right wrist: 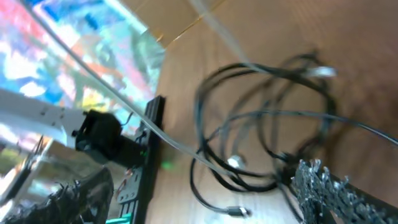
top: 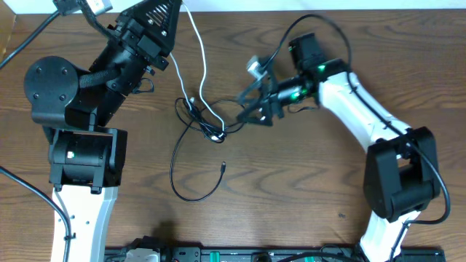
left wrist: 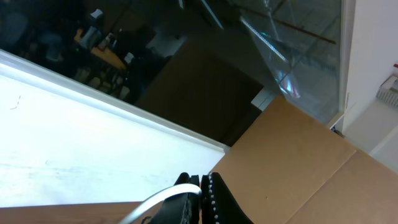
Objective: Untangle cables
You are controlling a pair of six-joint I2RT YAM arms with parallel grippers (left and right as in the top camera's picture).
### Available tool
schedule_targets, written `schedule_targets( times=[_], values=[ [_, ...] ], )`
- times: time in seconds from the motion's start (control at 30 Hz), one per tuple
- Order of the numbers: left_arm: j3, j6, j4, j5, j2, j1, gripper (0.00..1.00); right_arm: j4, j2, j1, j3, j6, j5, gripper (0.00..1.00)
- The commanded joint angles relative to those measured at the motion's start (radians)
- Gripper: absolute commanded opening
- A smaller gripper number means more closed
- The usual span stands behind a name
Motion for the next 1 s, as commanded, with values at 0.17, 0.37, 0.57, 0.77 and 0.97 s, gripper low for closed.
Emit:
schedule_targets(
  times=[0.17,0.37,0.57,0.77,0.97],
  values=[
    [0.024,0.021,0.002,-0.004,-0.011,0.003,0.07,0.084,-0.022,0.13,0.003,-0.009,0.119,0.83],
    [0.023,0.022,-0.021,-0.003,-0.011,0.003,0.07,0.253,-0.022,0.177,0.003,0.243,0.361,0.51],
    [0.023,0.022,-0.036,-0.004,-0.011,0.003,0.08,0.312,-0.044,0.108,0.003,0.615,0.738,0.01],
    [0.023,0.022,-0.036,-0.004,-0.013,0.003,0.07,0.176,-0.093,0.019,0.003,0.856,1.378,0.01],
    [0.023,0.022,-0.035,-0.005,-0.013,0.003,0.07,0.097,-0.111,0.007,0.003,0.856,1.624,0.01]
  ],
)
